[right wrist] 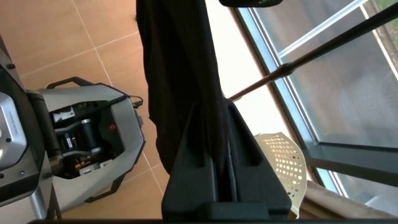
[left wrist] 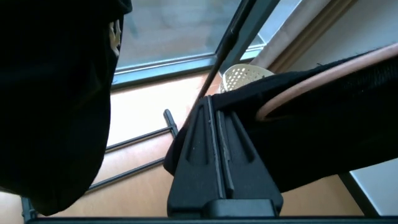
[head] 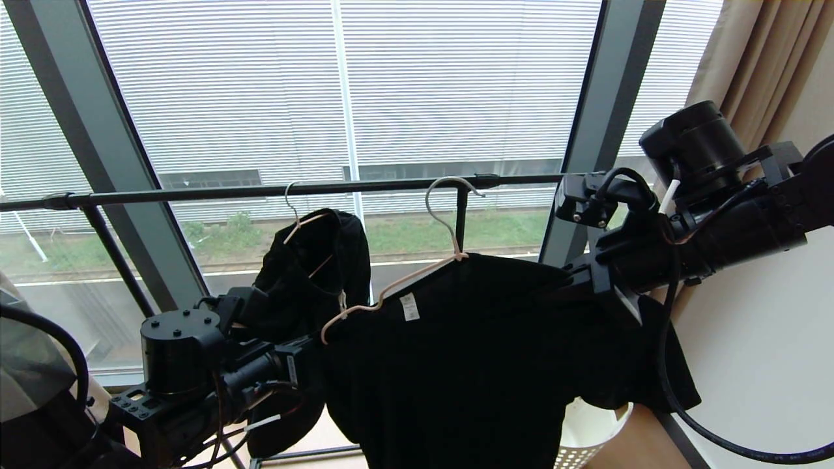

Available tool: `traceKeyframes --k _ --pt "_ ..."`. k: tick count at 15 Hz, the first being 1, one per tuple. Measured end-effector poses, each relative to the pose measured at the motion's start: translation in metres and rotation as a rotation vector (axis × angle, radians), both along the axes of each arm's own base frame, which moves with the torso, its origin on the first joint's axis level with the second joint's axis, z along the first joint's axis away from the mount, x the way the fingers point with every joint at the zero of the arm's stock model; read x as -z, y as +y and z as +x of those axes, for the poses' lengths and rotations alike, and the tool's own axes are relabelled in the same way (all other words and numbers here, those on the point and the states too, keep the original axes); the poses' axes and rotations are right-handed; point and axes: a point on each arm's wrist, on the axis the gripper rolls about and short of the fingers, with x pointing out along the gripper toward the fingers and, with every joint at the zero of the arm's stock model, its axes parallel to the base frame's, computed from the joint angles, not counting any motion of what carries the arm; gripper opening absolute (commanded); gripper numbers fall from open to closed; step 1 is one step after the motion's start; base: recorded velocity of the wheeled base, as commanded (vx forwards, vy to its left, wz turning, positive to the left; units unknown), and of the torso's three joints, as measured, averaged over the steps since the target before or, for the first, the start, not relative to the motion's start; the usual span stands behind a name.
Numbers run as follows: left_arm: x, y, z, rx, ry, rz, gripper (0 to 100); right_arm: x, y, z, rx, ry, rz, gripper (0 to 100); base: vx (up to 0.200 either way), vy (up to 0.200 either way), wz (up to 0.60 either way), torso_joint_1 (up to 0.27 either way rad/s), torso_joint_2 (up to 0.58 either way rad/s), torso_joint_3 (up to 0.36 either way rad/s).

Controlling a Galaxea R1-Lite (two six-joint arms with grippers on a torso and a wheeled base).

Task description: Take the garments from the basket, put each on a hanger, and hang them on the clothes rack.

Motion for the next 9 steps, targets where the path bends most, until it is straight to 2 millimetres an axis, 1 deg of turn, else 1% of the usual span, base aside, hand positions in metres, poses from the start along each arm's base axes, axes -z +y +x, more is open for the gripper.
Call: traceKeyframes --k 9 --pt "-0.02 0.004 -0.004 -0.01 -0.069 -0.025 0 0.005 0.001 0.0 -0.02 -0.005 -0.013 0 0.0 0.0 0.0 0.0 0.0 0.0"
